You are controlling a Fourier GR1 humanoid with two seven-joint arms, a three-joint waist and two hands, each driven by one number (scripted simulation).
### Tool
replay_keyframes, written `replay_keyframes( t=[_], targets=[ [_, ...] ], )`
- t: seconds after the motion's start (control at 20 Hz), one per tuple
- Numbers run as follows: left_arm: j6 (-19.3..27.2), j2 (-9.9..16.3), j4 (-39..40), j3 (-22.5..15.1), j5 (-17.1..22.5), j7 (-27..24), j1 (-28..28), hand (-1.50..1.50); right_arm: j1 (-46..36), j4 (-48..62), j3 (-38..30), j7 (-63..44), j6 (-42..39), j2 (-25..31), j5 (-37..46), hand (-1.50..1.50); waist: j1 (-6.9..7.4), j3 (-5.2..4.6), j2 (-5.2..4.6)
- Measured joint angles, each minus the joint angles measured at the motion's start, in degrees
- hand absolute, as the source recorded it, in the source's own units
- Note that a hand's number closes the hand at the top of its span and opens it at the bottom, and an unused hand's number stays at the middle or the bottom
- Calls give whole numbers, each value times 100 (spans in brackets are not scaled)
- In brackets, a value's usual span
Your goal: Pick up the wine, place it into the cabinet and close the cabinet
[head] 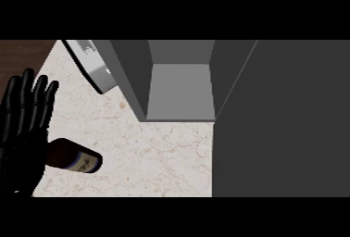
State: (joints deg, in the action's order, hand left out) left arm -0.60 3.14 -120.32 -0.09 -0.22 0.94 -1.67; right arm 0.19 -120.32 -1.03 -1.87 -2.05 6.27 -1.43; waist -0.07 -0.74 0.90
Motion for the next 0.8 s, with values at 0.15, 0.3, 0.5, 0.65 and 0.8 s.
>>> replay_keyframes(
  t=[0.15,0.3,0.5,0.65,0.8],
  targets=[
    [-528,235,-127,99,551,-147,133,-150,187,-160,7,57,13,-35,44,-150,-1,37,-38],
    [-1385,609,-323,135,1361,-362,325,-150,429,-399,135,28,54,-116,121,-150,5,46,-37],
    [-2121,746,-342,-230,2651,39,768,-150,627,-566,583,-201,-368,-81,-243,-150,33,55,-47],
    [-2467,1104,-599,-72,3692,398,1128,-150,838,-904,748,-461,-518,-37,-466,-150,43,61,-50],
    [-2546,1399,-1126,107,4521,754,1531,-150,954,-1263,864,-754,-568,0,-589,-150,52,67,-55]
  ],
)
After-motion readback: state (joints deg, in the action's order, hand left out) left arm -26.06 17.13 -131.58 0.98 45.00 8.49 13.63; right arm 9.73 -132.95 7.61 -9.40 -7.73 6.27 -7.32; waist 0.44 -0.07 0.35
